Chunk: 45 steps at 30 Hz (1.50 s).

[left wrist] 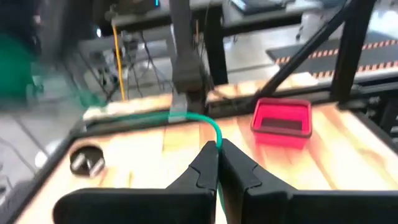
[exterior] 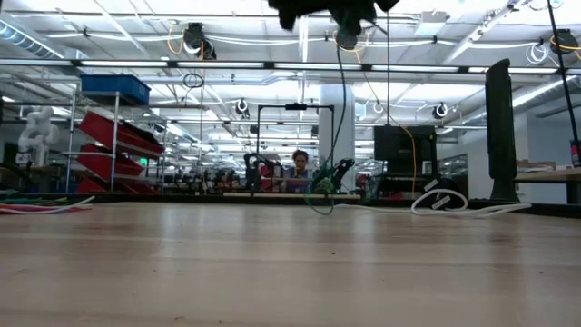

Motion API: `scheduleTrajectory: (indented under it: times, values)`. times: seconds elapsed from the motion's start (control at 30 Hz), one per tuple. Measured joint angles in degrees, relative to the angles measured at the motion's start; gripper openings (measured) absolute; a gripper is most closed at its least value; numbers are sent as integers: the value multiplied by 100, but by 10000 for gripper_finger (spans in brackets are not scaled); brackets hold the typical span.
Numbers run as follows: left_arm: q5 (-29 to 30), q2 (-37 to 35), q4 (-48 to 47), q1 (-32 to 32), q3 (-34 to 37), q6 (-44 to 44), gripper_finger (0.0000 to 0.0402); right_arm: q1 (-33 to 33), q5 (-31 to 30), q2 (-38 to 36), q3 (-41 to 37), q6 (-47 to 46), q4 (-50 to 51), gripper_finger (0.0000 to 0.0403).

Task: Coil cords
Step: Uncoil the green wire from the spool

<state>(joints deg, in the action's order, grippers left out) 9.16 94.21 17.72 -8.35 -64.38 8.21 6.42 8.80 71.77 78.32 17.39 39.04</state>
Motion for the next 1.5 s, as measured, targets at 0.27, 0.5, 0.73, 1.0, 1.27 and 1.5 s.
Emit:
scheduleTrajectory:
  times: [0.27,0.5,0.73,1.0,1.27,1.5]
  values:
    - [594,316,-346,661,7,-27,6,-295,1428,-3,2,10,466,78]
    - [738,-87,-339,1297,7,12,6,-596,978,20,2,-373,1587,78]
    - [734,-795,-616,1211,7,270,6,-452,-503,14,2,-695,2329,78]
    - [479,-1351,-1921,564,0,7,6,-7,-1924,-217,2,-384,1894,78]
    - [776,-485,-2250,326,4,-287,6,-15,490,-599,9,126,441,78]
    - [1411,83,-2096,898,7,-298,6,-143,1492,-491,4,-89,1588,78]
